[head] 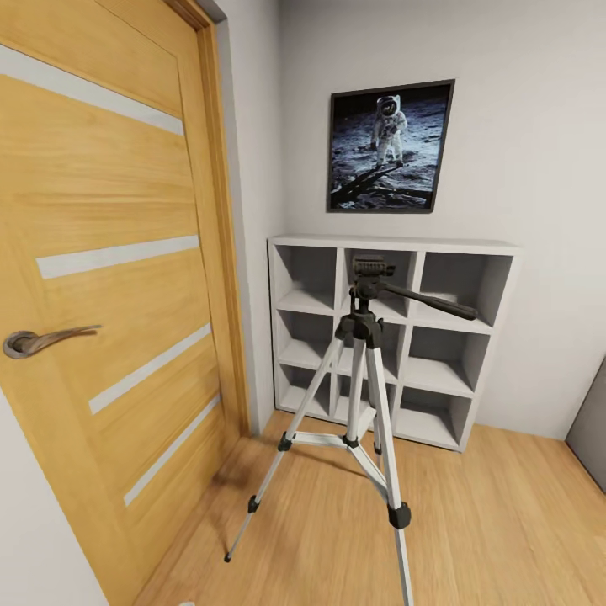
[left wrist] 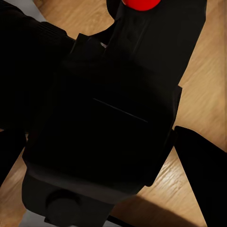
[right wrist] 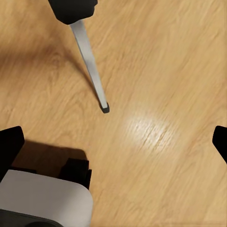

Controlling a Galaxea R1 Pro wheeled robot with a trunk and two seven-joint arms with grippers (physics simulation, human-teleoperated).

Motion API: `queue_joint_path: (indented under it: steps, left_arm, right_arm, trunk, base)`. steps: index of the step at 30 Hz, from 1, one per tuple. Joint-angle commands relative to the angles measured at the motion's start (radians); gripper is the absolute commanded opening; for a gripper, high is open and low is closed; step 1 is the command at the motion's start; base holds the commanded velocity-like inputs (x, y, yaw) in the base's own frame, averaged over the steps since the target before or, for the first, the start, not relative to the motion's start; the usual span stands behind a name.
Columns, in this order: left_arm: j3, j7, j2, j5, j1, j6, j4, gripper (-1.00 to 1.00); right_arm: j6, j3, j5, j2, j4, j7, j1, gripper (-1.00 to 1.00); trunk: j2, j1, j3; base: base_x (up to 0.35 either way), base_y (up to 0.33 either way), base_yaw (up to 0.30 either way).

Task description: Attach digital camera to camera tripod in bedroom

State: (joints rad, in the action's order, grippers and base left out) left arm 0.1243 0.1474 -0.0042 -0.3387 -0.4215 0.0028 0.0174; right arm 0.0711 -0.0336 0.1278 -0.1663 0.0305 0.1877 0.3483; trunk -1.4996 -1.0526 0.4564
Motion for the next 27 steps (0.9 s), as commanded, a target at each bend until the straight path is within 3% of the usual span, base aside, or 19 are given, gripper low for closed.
queue_joint_path:
  steps: [1, 19, 27]
  left_arm:
    - [0.007, 0.003, 0.000, 0.000, 0.000, 0.000, 0.001, -1.00]
    - [0.008, 0.004, -0.003, -0.002, 0.000, 0.000, 0.002, -1.00]
    - [0.005, 0.003, 0.000, 0.001, 0.000, 0.000, 0.001, -1.00]
  right_arm:
    - [0.007, -0.003, 0.007, -0.001, 0.003, 0.001, 0.001, 1.00]
    - [0.007, -0.003, 0.008, -0.004, 0.003, -0.011, 0.001, 1.00]
    - [0.009, -0.003, 0.008, -0.004, 0.003, -0.028, 0.001, 1.00]
  trunk:
    - [-0.001, 0.000, 0.001]
    - [-0.001, 0.000, 0.001]
    - [-0.001, 0.000, 0.001]
  base:
    - [0.000, 0.000, -0.004]
    - [0.003, 0.000, -0.001]
    - [0.241, 0.000, 0.000]
